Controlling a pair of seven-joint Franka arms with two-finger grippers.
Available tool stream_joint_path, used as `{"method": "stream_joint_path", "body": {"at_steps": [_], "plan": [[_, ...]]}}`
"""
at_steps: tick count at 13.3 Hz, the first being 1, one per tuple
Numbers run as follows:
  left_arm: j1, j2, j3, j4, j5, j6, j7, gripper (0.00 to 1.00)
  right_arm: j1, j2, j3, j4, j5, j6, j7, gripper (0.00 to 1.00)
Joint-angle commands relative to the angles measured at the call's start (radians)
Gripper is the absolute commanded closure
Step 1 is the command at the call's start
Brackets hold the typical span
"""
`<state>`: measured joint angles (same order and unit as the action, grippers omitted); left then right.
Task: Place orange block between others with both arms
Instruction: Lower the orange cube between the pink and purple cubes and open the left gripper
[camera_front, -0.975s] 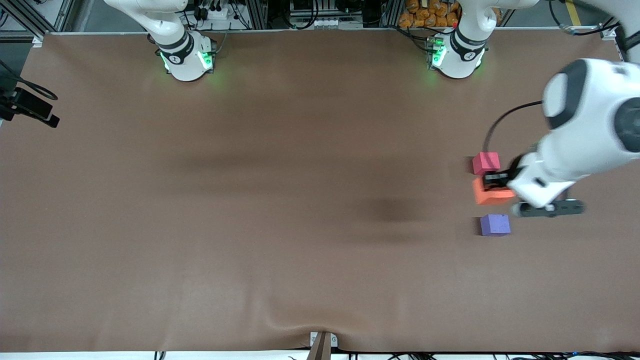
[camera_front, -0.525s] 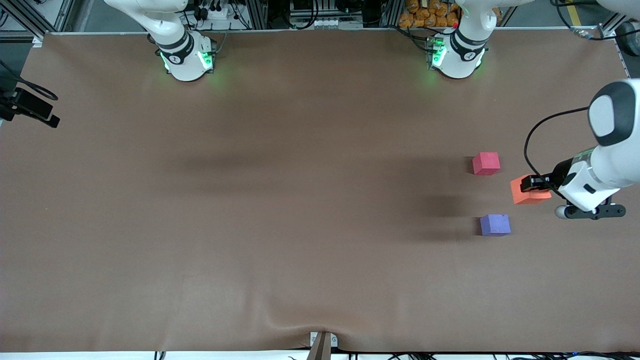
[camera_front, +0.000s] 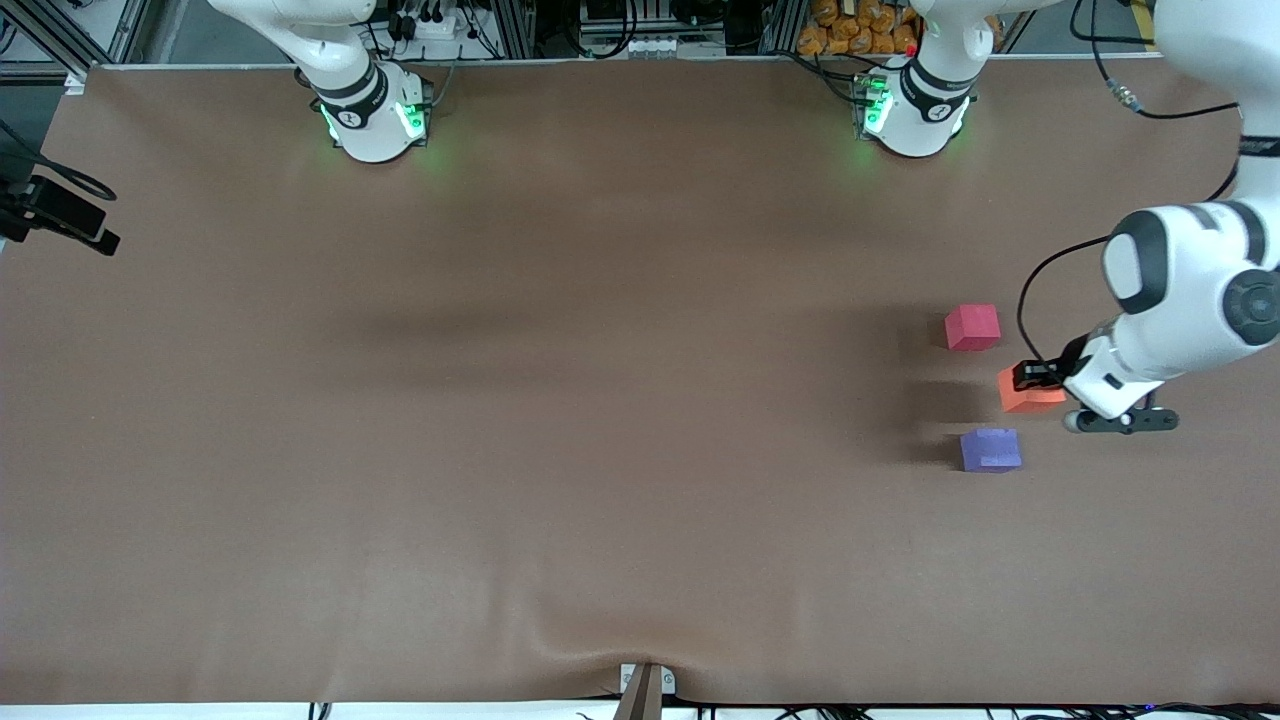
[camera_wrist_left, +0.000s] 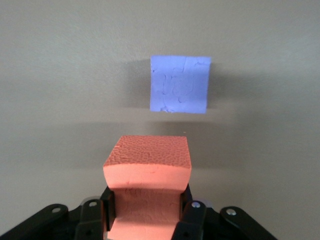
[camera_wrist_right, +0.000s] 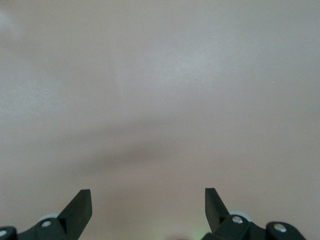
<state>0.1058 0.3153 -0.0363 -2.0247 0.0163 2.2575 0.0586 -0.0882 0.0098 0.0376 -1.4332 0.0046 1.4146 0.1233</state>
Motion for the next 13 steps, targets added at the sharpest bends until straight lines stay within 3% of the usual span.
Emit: {"method": "stream_joint_path", "body": {"at_steps": [1, 3, 13], "plan": [[-0.001, 0.019, -0.011, -0.034, 0.051, 0.050, 0.004, 0.61, -0.010, 0.007, 0.010, 0.017, 0.005, -0.014, 0.016, 0.00], [-0.038, 0.048, -0.010, -0.034, 0.076, 0.068, -0.013, 0.61, -0.008, 0.007, 0.010, 0.017, 0.005, -0.014, 0.016, 0.00], [-0.032, 0.105, -0.010, -0.040, 0.076, 0.100, -0.017, 0.59, -0.008, 0.007, 0.010, 0.017, 0.005, -0.014, 0.016, 0.00]]}}
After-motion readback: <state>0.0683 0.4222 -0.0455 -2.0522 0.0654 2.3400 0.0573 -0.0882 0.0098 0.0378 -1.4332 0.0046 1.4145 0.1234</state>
